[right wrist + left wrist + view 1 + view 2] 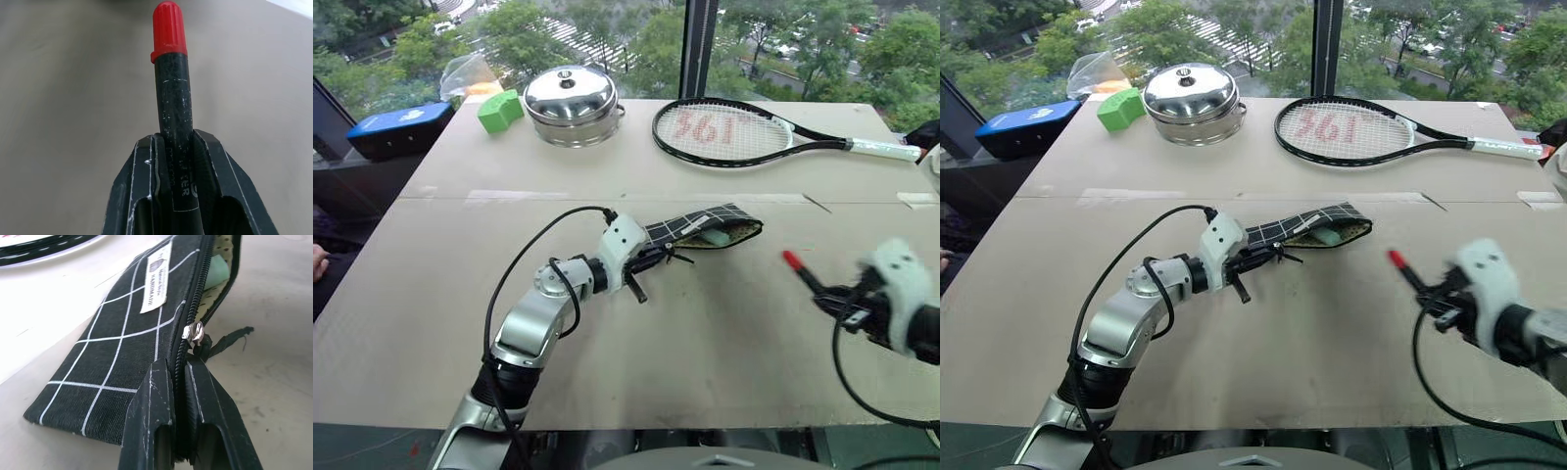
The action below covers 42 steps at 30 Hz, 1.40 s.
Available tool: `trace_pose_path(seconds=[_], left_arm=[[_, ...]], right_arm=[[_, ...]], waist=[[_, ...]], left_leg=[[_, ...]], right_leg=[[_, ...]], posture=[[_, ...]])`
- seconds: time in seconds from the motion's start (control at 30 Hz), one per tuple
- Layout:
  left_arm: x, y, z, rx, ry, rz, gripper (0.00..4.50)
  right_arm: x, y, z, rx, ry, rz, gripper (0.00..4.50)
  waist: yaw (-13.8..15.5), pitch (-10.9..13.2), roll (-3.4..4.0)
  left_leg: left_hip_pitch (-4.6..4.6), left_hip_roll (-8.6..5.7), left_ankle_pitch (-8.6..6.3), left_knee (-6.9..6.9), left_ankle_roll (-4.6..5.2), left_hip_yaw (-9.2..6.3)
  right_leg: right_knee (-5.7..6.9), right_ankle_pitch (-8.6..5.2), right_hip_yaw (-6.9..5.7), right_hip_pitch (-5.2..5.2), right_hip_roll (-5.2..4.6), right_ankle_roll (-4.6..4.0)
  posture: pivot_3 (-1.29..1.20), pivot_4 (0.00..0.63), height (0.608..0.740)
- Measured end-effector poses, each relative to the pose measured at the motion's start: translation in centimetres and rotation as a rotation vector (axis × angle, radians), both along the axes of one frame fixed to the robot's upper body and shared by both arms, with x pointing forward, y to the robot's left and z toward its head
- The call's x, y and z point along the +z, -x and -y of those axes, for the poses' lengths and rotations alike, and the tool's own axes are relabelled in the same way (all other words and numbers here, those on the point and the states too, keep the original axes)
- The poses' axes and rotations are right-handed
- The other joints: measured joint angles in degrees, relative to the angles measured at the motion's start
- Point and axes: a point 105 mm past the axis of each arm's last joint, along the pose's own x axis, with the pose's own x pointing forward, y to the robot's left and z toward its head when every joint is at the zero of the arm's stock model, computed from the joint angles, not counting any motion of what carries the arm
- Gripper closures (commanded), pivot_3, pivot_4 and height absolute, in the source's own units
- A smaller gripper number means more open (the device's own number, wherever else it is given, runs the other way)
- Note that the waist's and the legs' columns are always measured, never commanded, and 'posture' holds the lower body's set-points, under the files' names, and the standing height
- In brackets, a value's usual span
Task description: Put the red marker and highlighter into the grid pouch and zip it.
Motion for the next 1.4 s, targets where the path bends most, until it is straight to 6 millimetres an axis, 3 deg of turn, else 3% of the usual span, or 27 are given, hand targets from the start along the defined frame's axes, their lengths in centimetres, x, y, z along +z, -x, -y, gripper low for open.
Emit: trace_pose_path(seconds=[0.23,0.47,0.57,0.73,0.93,0.97,1.0,1.03,1.07,1.13,1.23,1.4], left_arm=[[0.1,-0.1,-0.3,0.002,-0.046,0.029,4.50],[-0.2,0.6,0.3,-0.042,-0.101,0.084,4.50],[-0.1,0.9,1.3,-0.088,-0.112,0.116,4.50],[-0.1,1.1,1.7,-0.106,-0.112,0.128,4.50],[-0.1,1.1,2.4,-0.118,-0.099,0.128,4.50],[-0.1,1.0,2.4,-0.113,-0.094,0.124,4.50],[-0.1,1.0,2.4,-0.107,-0.081,0.117,4.50],[0.0,0.9,2.3,-0.097,-0.062,0.099,4.50],[0.1,0.9,2.3,-0.091,-0.055,0.090,4.50],[0.4,1.0,2.2,-0.069,-0.017,0.060,4.50],[1.2,1.1,1.4,-0.035,0.032,0.006,4.50],[1.8,0.9,0.7,-0.002,0.082,-0.068,4.50]], right_arm=[[0.2,-5.0,-3.1,0.154,0.073,0.016,4.33],[0.3,-7.5,-5.6,0.190,0.074,0.009,4.33],[0.1,-9.6,-7.3,0.212,0.135,0.030,4.33],[-0.6,-11.3,-8.7,0.281,0.271,0.076,4.33],[-1.4,-13.8,-10.6,0.452,0.483,0.245,4.33],[-1.4,-14.0,-10.7,0.469,0.495,0.265,3.31],[-1.4,-14.2,-10.7,0.487,0.504,0.280,3.17],[-1.3,-14.4,-10.7,0.508,0.516,0.298,2.57],[-1.2,-14.5,-10.7,0.520,0.518,0.308,2.35],[-0.9,-14.0,-10.8,0.531,0.477,0.305,1.49],[0.5,-12.5,-10.3,0.473,0.273,0.195,1.49],[6.7,-8.9,-9.8,0.428,-0.110,0.121,1.49]], waist=[[-0.37,0.04,-0.03],[-0.37,0.04,-0.02],[-0.50,0.05,0.01],[-0.38,0.07,0.03],[-0.39,0.07,0.04],[-0.43,0.06,0.03],[-0.46,0.06,0.03],[-0.52,0.06,0.03],[-0.52,0.06,0.03],[-0.54,0.06,0.03],[-0.40,0.07,0.04],[-0.35,0.05,0.01]], left_leg=[[-0.17,-0.09,-0.02,0.14,0.05,0.09],[-0.25,-0.08,0.10,0.16,-0.17,0.04],[-0.24,-0.07,0.09,0.17,-0.14,0.08],[-0.36,-0.07,0.12,0.18,-0.18,0.08],[-0.36,-0.08,0.12,0.19,-0.19,0.10],[-0.36,-0.08,0.13,0.20,-0.19,0.10],[-0.36,-0.07,0.13,0.21,-0.19,0.11],[-0.36,-0.06,0.13,0.24,-0.19,0.12],[-0.35,-0.05,0.13,0.24,-0.20,0.11],[-0.35,-0.02,0.13,0.24,-0.20,0.10],[-0.40,0.02,0.14,0.24,-0.22,0.02],[-0.38,-0.01,0.12,0.27,-0.20,-0.20]], right_leg=[[-0.04,0.02,0.06,-0.08,-0.16,0.03],[-0.01,0.04,-0.06,-0.11,-0.21,0.02],[0.01,0.04,-0.02,-0.15,-0.19,0.01],[0.03,0.05,-0.07,-0.23,-0.19,0.03],[0.03,0.05,-0.09,-0.23,-0.18,0.04],[0.04,0.05,-0.08,-0.23,-0.18,0.04],[0.04,0.05,-0.09,-0.23,-0.18,0.04],[0.07,0.05,-0.10,-0.23,-0.19,0.05],[0.07,0.05,-0.10,-0.23,-0.19,0.05],[0.08,0.06,-0.09,-0.22,-0.19,0.05],[0.11,0.06,-0.21,-0.21,-0.21,0.05],[0.05,0.07,-0.35,-0.08,-0.29,0.04]], posture=[[0.00,0.150,0.740],[0.00,0.150,0.740],[0.00,0.150,0.740],[0.00,0.150,0.740],[0.00,0.150,0.740],[0.00,0.150,0.740],[0.00,0.150,0.740],[0.00,0.150,0.740],[0.00,0.150,0.740],[0.00,0.150,0.740],[0.00,0.150,0.740],[0.00,0.150,0.740]])
